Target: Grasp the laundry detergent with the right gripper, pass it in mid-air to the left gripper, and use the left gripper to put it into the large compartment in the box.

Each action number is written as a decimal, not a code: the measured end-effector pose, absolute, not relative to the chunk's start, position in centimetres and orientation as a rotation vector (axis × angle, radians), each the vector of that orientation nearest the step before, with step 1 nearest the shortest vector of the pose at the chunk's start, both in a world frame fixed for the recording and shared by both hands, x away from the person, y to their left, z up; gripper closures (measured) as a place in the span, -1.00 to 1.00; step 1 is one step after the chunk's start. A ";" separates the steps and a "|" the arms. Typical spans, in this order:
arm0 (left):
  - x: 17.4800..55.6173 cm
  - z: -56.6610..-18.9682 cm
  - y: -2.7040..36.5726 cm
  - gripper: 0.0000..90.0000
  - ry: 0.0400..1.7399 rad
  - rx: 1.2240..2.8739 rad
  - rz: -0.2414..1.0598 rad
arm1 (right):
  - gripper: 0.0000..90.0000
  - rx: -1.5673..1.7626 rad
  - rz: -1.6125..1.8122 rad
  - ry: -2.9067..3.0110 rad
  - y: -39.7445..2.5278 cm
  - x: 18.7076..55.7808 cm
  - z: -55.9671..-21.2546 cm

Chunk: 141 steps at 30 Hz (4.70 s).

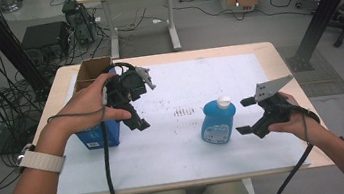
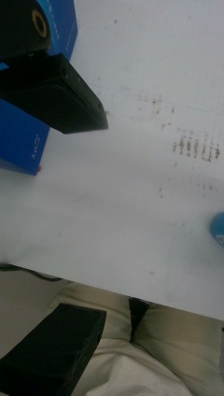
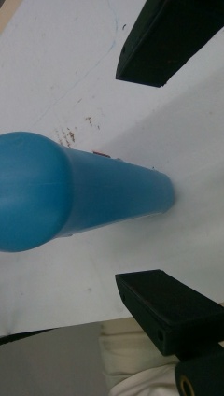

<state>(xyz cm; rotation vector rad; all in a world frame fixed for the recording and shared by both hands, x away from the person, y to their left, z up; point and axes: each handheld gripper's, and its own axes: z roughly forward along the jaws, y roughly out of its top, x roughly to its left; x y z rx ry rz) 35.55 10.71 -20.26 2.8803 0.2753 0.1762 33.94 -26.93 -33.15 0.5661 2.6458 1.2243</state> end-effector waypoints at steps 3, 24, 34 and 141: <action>35.5 -20.3 10.7 -0.80 0.276 2.880 0.176 | -0.91 0.567 1.227 2.643 -27.0 33.9 -33.3; 35.5 -20.3 10.6 -0.80 0.273 2.881 0.178 | -0.92 0.604 1.239 2.629 -27.1 33.6 -34.2; 35.5 -20.3 10.6 -0.80 0.275 2.879 0.175 | -0.92 0.612 1.250 2.625 -27.0 33.7 -34.2; 35.5 -20.0 10.9 -0.80 0.287 2.868 0.190 | -0.89 0.605 1.273 2.597 -27.3 33.3 -33.9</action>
